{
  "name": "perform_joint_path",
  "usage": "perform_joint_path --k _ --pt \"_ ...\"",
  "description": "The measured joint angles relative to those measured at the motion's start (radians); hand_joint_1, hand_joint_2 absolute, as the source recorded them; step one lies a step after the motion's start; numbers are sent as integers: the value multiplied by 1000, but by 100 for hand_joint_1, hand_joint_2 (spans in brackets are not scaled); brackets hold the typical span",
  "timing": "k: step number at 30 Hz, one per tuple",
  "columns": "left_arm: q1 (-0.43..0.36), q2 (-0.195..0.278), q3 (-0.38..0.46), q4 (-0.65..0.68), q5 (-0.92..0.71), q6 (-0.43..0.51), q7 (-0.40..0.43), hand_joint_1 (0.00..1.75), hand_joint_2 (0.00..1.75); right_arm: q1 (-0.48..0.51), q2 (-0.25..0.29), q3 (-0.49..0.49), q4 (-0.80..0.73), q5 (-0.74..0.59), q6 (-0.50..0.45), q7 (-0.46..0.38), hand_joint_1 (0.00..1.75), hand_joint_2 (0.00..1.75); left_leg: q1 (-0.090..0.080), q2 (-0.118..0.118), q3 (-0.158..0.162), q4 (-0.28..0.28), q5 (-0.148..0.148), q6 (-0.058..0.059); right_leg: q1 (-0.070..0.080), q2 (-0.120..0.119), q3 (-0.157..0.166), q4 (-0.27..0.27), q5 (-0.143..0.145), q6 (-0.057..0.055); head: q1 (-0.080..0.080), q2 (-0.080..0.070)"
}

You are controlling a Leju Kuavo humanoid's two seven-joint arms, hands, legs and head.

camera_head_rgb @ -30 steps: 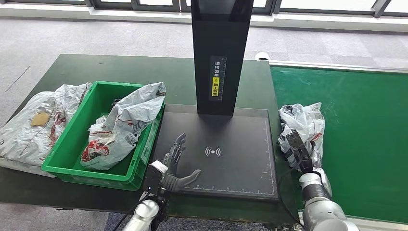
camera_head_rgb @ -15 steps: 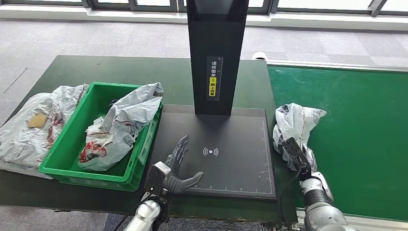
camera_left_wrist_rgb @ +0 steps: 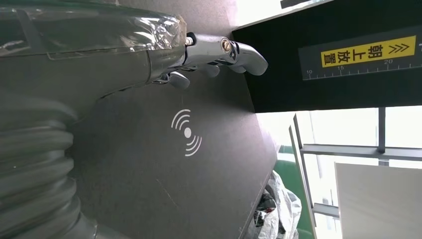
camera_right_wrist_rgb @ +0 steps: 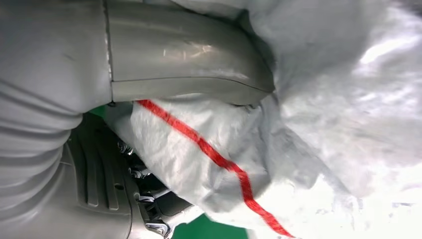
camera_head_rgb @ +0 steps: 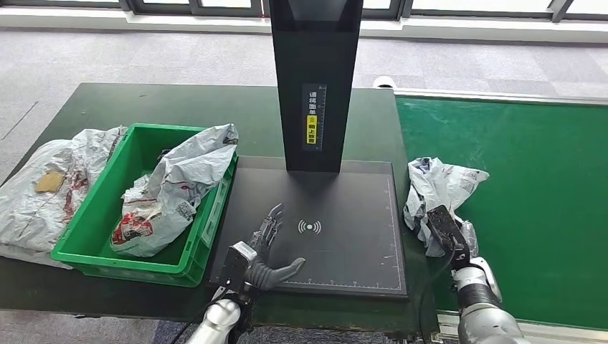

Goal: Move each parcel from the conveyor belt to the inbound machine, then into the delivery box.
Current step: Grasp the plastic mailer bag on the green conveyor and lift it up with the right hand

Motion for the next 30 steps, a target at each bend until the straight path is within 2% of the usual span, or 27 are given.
perform_joint_path --k 10,13,15,18,21,25,30 --pt "-1 0 -4 3 2 0 0 0 175 12 2 7 -1 -35 -43 -41 175 175 0 -1 0 -1 0 -1 0 -1 0 0 -1 -1 0 0" --pt "-1 0 -4 5 2 1 0 0 175 22 9 8 -7 -98 -92 -90 175 175 0 -1 0 -1 0 -1 0 -1 0 0 -1 -1 0 0" --pt "-1 0 -4 6 1 5 0 0 175 39 20 26 -37 -207 -130 -113 175 175 0 -2 -1 -1 1 -1 0 -2 0 0 -1 -1 0 0" --pt "-1 0 -4 6 -1 10 0 0 175 82 43 125 -136 -465 -211 -123 175 175 -1 -4 -1 -1 1 0 -1 -4 0 0 -1 -1 0 0" --pt "-1 0 -4 6 -4 12 0 0 175 143 61 291 -287 -654 -325 -123 175 175 -1 -6 -2 -1 1 0 -1 -7 0 0 -1 0 0 0" --pt "-1 0 -4 6 -6 13 0 0 175 214 78 505 -499 -733 -410 -124 175 175 -1 -7 -3 -1 1 0 -1 -7 0 0 -1 0 0 0" --pt "-1 0 -4 6 -6 16 0 0 175 257 89 644 -644 -765 -427 -124 175 175 -1 -9 -4 -1 2 0 -1 -10 0 0 -1 0 0 0"
